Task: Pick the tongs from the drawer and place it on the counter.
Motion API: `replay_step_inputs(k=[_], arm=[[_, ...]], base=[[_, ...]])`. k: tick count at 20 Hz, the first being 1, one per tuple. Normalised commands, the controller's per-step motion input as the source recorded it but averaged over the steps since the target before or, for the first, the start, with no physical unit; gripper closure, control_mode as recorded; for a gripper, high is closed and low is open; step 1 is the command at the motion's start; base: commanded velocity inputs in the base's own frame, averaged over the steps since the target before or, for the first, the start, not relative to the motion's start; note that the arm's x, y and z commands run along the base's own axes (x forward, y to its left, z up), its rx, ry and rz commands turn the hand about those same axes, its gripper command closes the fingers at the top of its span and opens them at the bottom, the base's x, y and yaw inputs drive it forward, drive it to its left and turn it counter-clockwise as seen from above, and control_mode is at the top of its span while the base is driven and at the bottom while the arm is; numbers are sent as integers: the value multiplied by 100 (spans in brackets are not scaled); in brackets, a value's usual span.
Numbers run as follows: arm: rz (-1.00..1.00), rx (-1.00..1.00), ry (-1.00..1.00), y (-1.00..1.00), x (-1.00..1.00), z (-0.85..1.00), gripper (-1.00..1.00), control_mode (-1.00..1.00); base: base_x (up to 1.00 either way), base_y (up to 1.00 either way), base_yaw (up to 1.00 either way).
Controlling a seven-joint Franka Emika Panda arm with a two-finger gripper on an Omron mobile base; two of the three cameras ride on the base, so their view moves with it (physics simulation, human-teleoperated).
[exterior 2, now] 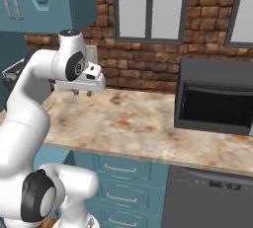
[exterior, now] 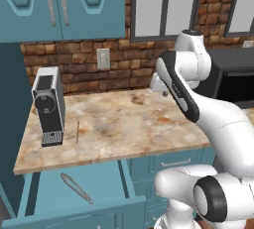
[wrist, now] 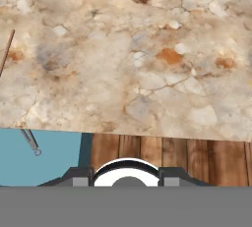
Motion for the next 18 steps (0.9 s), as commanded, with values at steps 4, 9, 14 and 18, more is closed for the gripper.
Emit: replay_step_inputs(k=[4,9,14,18], arm=[[0,0,0,15,-14,0,-100,-100],[0,0,-3,92,-54,0,-100,-100],[0,-3,0,100,-64,-14,-100,-100],[0,-4,5,100,-42,-47,-100,-100]], base=[[0,0,0],[0,0,0],[0,0,0],[0,0,0]])
